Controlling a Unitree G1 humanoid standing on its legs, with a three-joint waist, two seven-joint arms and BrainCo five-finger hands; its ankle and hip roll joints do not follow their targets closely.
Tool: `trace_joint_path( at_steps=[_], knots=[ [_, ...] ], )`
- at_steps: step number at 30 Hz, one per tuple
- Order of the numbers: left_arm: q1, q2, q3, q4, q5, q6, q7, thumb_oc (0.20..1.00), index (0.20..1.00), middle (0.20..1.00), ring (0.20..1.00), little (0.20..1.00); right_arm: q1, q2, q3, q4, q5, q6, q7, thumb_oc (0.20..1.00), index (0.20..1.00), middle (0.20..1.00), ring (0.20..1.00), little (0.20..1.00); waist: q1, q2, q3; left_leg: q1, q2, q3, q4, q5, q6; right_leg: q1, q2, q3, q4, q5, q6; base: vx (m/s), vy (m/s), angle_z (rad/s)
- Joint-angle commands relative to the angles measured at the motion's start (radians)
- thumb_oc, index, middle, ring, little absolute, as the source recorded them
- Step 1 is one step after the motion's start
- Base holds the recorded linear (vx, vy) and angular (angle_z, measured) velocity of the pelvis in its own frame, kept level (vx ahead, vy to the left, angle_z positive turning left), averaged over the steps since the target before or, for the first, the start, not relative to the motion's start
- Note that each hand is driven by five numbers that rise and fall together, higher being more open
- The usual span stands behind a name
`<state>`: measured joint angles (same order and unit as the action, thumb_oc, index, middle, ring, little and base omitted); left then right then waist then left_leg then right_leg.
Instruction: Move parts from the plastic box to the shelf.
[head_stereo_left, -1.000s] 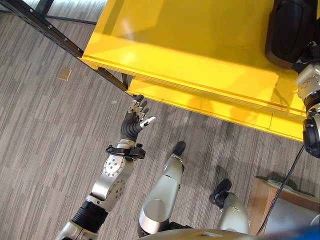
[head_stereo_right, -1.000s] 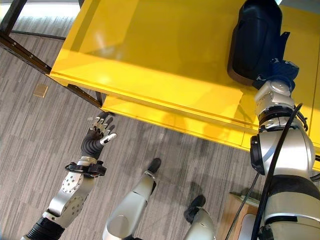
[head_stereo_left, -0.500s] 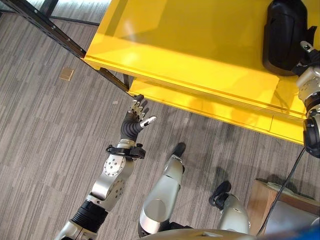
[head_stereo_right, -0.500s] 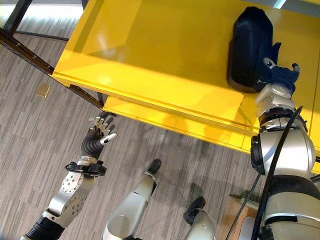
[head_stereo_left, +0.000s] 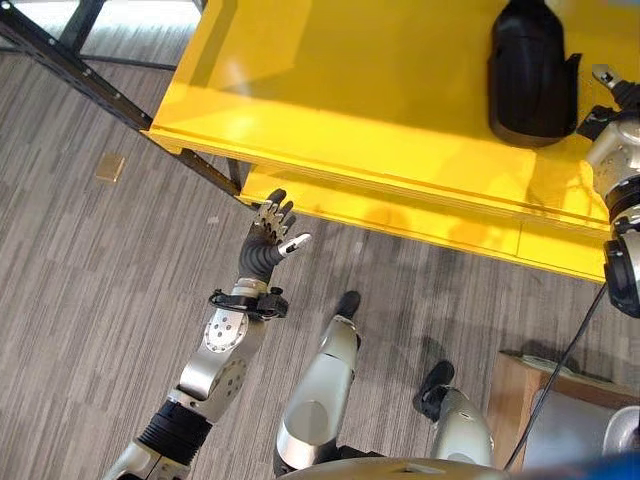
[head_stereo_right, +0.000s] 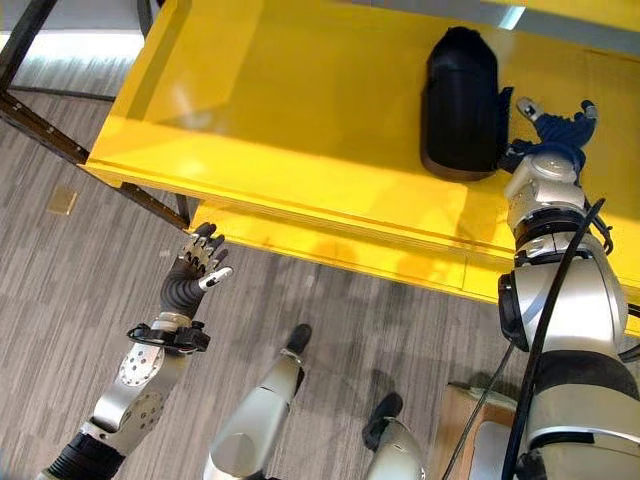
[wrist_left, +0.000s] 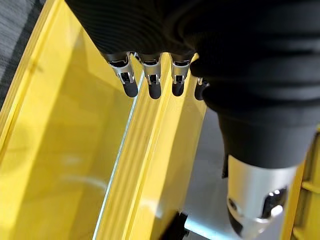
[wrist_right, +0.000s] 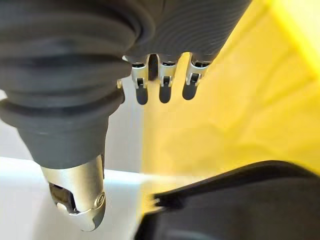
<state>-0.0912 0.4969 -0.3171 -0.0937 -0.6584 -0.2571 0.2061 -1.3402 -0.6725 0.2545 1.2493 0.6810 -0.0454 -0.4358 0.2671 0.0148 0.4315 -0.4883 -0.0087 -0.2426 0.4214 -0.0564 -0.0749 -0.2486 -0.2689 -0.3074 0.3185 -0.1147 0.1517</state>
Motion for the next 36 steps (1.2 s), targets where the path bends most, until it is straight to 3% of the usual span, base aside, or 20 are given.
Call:
trace_joint_path(
  at_steps=[1,13,18,23,25,28,36],
  knots=[
    [0.021,0.035,0.056,-0.045,-0.020,-0.050,-0.010,1.000,1.000,1.000,1.000,1.000,0.026,-0.018,0.005,-0.074,-0.056,-0.083,-0.012,1.000,1.000,1.000,1.000,1.000,0.003,-0.048,-0.004,-0.055,0.006,0.051,0.053,-0.025,0.019,0.119,0.045,0.001,0.006,-0.059,-0.031,-0.07,0.006,-0.44],
    [0.079,0.041,0.099,-0.021,-0.024,-0.031,-0.039,1.000,1.000,1.000,1.000,1.000,0.185,0.081,-0.033,-0.325,-0.143,-0.117,-0.013,1.000,1.000,1.000,1.000,1.000,-0.069,-0.086,-0.056,0.033,0.062,0.093,-0.063,0.037,0.008,0.154,0.077,0.038,-0.104,0.002,-0.031,-0.04,-0.006,-0.16],
    [0.093,0.035,0.107,0.001,-0.022,-0.021,-0.055,1.000,1.000,1.000,1.000,1.000,0.271,0.135,-0.056,-0.439,-0.145,-0.134,0.007,1.000,1.000,1.000,1.000,1.000,-0.091,-0.089,-0.080,0.074,0.079,0.110,-0.111,0.058,0.003,0.174,0.084,0.047,-0.137,0.018,-0.029,-0.01,-0.021,-0.20],
    [0.130,-0.013,0.137,0.046,0.005,0.014,-0.083,1.000,1.000,1.000,1.000,1.000,0.607,0.264,-0.105,-0.775,-0.172,-0.163,0.085,1.000,1.000,1.000,1.000,1.000,-0.143,-0.098,-0.151,0.182,0.137,0.154,-0.272,0.124,-0.004,0.223,0.103,0.082,-0.252,0.089,-0.018,0.04,-0.045,-0.19],
    [0.138,-0.019,0.141,0.050,0.011,0.018,-0.084,1.000,1.000,1.000,1.000,1.000,0.672,0.277,-0.113,-0.829,-0.185,-0.159,0.094,1.000,1.000,1.000,1.000,1.000,-0.150,-0.097,-0.164,0.206,0.145,0.165,-0.305,0.138,-0.006,0.233,0.104,0.088,-0.272,0.101,-0.016,0.05,-0.015,-0.23],
    [0.156,-0.061,0.169,0.068,0.036,0.030,-0.100,1.000,1.000,1.000,1.000,1.000,0.909,0.317,-0.164,-1.008,-0.227,-0.171,0.151,1.000,1.000,1.000,1.000,1.000,-0.192,-0.089,-0.209,0.272,0.169,0.202,-0.395,0.170,-0.021,0.259,0.112,0.114,-0.333,0.129,-0.008,0.05,-0.010,-0.30],
    [0.218,-0.139,0.235,0.104,0.095,0.028,-0.121,1.000,1.000,1.000,1.000,1.000,1.257,0.357,-0.229,-1.221,-0.245,-0.182,0.280,1.000,1.000,1.000,1.000,1.000,-0.271,-0.090,-0.265,0.365,0.220,0.239,-0.455,0.173,-0.024,0.266,0.156,0.249,-0.397,0.155,-0.016,0.01,-0.023,-0.38]
  ],
)
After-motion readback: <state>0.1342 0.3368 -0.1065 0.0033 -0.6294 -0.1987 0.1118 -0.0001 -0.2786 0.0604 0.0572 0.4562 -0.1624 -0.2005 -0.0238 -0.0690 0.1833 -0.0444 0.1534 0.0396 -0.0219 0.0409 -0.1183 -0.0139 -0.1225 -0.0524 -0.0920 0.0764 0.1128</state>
